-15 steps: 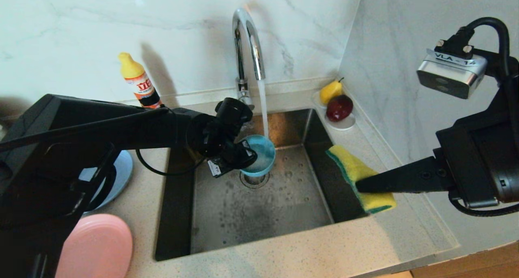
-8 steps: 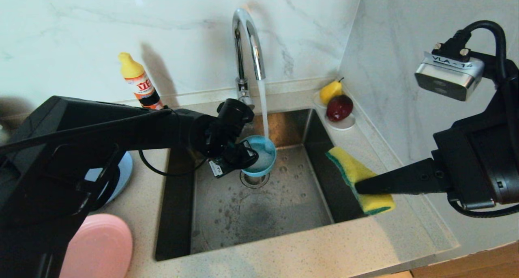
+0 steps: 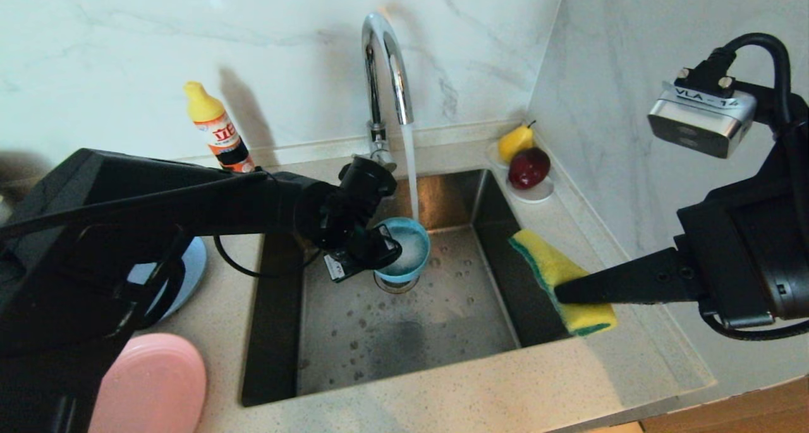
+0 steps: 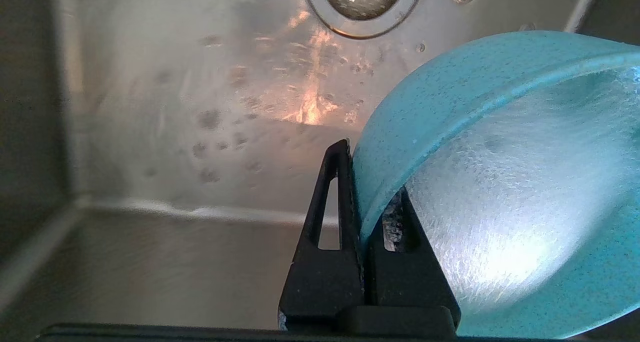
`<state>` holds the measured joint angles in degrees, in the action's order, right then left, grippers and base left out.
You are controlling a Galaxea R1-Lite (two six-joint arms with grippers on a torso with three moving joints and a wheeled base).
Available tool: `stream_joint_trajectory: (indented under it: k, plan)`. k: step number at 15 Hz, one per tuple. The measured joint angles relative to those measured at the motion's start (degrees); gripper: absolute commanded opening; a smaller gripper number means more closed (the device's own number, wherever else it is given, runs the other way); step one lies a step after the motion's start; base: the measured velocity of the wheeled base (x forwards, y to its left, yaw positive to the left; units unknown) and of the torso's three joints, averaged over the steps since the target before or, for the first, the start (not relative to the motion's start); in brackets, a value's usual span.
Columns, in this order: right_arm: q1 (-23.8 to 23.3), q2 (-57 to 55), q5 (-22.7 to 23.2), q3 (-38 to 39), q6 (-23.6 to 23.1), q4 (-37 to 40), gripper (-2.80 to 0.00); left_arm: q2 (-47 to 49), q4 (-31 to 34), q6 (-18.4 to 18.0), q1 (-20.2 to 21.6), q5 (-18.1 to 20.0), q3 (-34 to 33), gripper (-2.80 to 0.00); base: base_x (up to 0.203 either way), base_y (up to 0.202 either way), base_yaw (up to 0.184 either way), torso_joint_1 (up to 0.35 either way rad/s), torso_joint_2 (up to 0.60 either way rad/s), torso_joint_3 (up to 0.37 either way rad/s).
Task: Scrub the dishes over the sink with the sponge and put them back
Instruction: Rinse the bowl
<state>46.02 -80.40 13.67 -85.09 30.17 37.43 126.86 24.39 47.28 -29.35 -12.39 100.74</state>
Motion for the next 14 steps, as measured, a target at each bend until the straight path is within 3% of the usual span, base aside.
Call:
stream_joint_trajectory:
  k: [2,4,7,11,14]
  plan:
    - [-0.1,0.0,0.0,-0.1,0.1,0.0,-2.80,-3.6,-0.3,-1.6,0.6,-1.2,-3.0,-2.80,0.000,0.000,0.000,0.000,0.00,0.000]
    - [-0.1,-0.2,-0.1,-0.2,0.3,0.0,-2.80,-8.5,-1.9,-4.4,1.7,-4.9,-6.2,-2.80,0.000,0.000,0.000,0.000,0.00,0.000]
    - [-0.2,-0.3,-0.3,0.5,0.5,0.0,-2.80,-16.5,-9.4,-10.2,3.5,-10.3,-13.9,-2.80,0.000,0.000,0.000,0.000,0.00,0.000]
    - [-0.4,-0.4,-0.5,1.3,0.5,0.0,-2.80,-26.3,-30.4,-23.4,4.9,-11.3,-26.0,-2.80,0.000,0.000,0.000,0.000,0.00,0.000]
    - [-1.2,-0.6,-0.4,1.3,0.3,0.0,-2.80,-32.4,-48.0,-32.7,5.5,-9.8,-31.9,-2.80,0.000,0.000,0.000,0.000,0.00,0.000]
